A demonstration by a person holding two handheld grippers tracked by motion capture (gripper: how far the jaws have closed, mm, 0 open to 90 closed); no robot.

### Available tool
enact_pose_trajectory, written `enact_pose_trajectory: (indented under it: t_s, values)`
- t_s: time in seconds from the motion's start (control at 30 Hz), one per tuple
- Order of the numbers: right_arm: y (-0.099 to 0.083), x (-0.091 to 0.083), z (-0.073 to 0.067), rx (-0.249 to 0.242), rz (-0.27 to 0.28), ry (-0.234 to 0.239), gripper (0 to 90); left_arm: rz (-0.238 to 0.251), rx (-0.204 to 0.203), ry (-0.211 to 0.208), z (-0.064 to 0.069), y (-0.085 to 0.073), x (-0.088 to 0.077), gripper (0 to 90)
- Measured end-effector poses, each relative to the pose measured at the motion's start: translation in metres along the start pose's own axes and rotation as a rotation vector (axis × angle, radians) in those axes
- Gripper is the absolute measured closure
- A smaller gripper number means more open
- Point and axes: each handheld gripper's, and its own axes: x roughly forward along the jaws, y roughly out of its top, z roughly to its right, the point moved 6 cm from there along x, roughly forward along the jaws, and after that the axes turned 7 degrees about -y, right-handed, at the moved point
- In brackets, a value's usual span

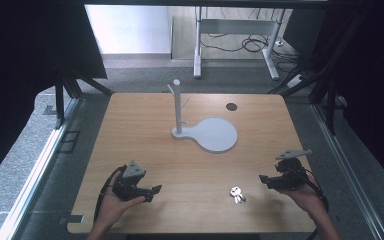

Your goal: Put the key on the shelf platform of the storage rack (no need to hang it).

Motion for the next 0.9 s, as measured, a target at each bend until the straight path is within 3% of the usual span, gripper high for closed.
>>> enact_pose_trajectory:
  t_s: [0.3, 0.9]
  values:
    - [0.016, -0.007, -0.014, -0.068, -0.055, 0.024, 26.7, -0.004, -0.003, -0.001, 0.001, 0.0, 0.0, 21.0]
    - [0.022, 0.013, -0.039, -0.138, -0.184, 0.038, 30.5, 0.001, -0.001, -0.004, 0.002, 0.0, 0.0, 21.0]
